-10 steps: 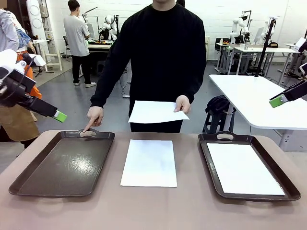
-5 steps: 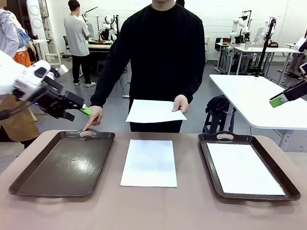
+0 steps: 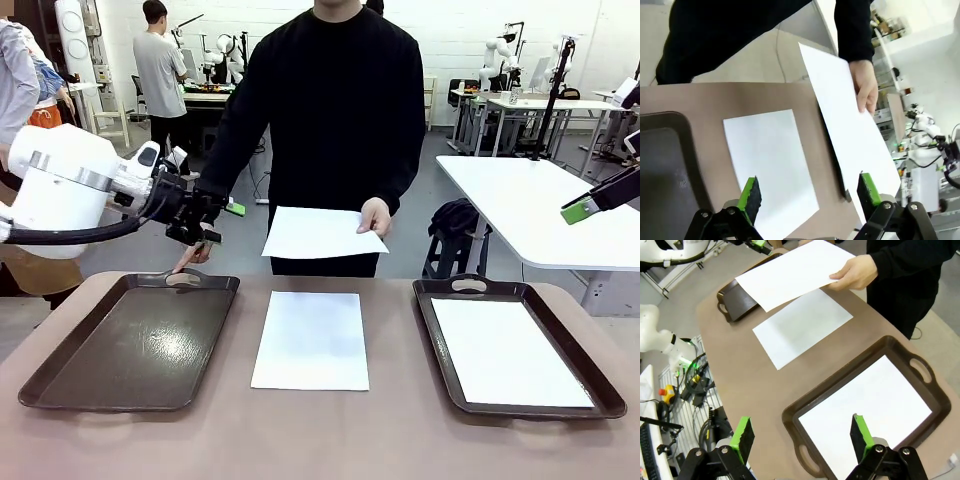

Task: Sort the A4 documents.
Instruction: Receive the A4 Paper.

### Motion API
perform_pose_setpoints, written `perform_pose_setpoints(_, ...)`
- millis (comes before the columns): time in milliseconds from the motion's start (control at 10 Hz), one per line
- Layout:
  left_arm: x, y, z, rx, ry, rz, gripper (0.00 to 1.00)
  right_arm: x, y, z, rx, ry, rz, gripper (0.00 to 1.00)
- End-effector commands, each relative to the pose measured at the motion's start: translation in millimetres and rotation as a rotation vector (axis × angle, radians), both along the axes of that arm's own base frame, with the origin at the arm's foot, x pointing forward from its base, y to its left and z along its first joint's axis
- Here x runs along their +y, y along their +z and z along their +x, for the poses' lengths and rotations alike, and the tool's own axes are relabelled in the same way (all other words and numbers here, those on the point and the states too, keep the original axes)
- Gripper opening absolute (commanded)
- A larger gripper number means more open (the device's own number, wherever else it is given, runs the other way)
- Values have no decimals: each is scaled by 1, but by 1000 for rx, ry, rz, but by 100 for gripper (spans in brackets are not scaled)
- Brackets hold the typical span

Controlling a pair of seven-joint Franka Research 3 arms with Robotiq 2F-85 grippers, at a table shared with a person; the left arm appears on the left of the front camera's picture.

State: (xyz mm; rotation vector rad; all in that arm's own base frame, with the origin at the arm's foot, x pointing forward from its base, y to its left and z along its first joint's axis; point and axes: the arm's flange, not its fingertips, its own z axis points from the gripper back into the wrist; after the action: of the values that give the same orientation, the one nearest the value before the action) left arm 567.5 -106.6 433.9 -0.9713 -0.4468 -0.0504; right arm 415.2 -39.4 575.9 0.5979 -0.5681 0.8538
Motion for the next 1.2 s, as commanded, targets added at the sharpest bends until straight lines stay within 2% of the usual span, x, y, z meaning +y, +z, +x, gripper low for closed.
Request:
perform_pose_setpoints(0, -11, -21, 16, 42, 6, -84, 100, 0, 0, 0, 0, 3, 2, 100)
perform_pose_setpoints(200, -31, -37, 20, 76, -23, -191, 100, 0, 0, 0, 0, 3, 2, 100)
perform_pose_setpoints(600, -58, -58, 22, 148, -33, -285, 100, 0, 0, 0, 0, 3, 2, 100)
perform_pose_setpoints(800, -70, -68, 23, 232, -57, -315, 100, 0, 0, 0, 0, 3, 2, 100)
perform_pose_setpoints(1000, -73, -75, 27, 262, -57, -404, 100, 0, 0, 0, 0, 3, 2, 100)
perform_pose_setpoints(1100, -74, -74, 26, 257, -54, -403, 100, 0, 0, 0, 0, 3, 2, 100)
